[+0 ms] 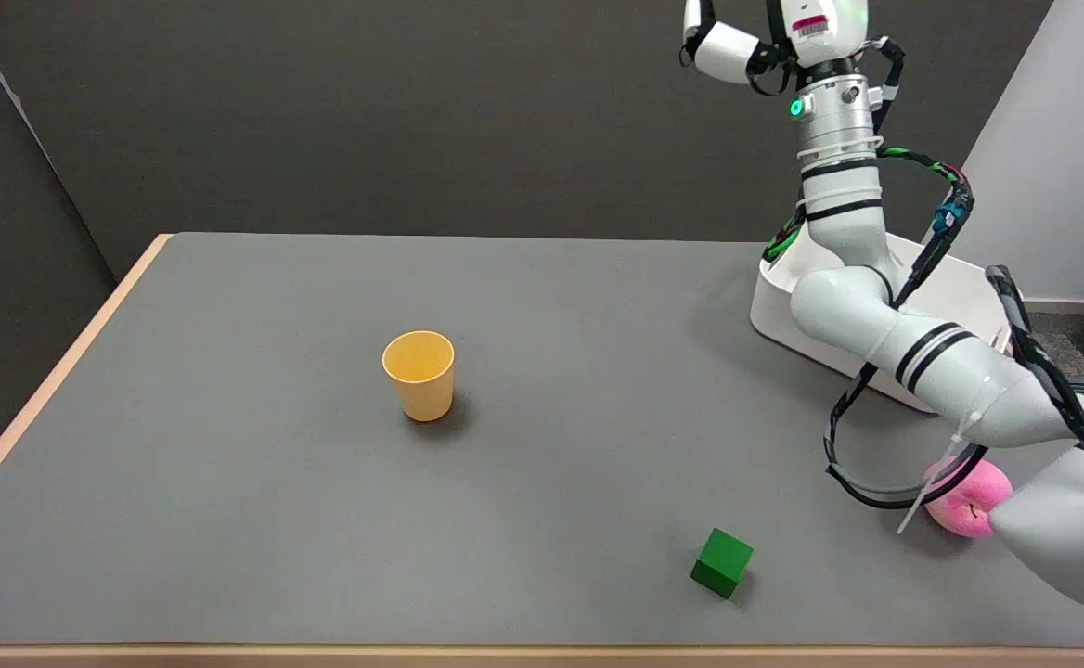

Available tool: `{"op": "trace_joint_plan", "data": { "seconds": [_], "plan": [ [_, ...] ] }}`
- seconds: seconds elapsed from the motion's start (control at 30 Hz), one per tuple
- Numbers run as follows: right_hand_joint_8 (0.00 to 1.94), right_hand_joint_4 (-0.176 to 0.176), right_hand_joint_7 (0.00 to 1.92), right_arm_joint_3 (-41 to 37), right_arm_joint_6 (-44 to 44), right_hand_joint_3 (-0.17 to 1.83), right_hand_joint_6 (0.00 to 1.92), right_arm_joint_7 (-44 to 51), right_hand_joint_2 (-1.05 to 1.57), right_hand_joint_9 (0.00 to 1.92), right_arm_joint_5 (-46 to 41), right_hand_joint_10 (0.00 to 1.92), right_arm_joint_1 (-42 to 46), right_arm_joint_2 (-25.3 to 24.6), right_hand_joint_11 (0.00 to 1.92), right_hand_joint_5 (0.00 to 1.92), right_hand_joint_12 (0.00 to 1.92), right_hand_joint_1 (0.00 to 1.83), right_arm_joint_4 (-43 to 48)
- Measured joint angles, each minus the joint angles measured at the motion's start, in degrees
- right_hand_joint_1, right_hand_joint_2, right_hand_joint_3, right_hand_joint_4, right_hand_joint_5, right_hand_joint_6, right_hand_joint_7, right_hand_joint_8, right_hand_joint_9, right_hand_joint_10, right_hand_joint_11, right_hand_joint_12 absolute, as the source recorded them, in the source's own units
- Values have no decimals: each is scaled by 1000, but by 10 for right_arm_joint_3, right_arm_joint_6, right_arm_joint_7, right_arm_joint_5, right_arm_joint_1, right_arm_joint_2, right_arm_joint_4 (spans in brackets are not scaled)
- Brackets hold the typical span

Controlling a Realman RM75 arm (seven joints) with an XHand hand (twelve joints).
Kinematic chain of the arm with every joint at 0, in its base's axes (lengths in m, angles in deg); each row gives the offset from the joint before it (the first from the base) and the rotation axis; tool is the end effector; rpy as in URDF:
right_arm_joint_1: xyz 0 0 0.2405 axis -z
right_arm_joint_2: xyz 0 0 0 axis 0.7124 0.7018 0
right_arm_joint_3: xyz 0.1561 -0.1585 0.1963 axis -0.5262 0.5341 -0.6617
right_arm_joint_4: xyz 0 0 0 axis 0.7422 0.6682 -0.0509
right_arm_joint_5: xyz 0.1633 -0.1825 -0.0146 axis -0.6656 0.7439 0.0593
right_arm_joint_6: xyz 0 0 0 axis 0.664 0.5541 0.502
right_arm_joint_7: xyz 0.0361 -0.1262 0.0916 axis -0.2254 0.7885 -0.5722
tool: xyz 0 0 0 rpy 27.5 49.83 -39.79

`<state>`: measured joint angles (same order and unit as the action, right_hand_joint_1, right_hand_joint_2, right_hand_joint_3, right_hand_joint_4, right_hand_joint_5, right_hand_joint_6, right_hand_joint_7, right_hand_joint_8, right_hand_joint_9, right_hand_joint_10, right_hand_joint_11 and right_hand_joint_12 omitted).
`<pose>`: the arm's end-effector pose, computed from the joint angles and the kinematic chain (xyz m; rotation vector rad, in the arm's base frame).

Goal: Pick up the yellow cup.

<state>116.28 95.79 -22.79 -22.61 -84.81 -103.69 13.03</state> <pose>-0.0881 -0.5091 0.4177 1.4598 0.4023 0.8720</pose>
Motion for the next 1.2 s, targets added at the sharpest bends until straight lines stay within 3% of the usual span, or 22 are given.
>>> {"op": "trace_joint_plan", "data": {
  "seconds": [0.57,0.9,1.2],
  "plan": [
    [476,86,373,13,-221,1014,469,-30,691,376,8,796,-5,22,358,180,1439,559,72],
    [430,84,341,51,-344,1006,445,-33,688,328,8,747,-7,56,275,175,1344,619,184],
    [381,90,326,53,-391,984,419,8,695,305,2,708,42,60,195,182,1274,698,289]
  ]
}}
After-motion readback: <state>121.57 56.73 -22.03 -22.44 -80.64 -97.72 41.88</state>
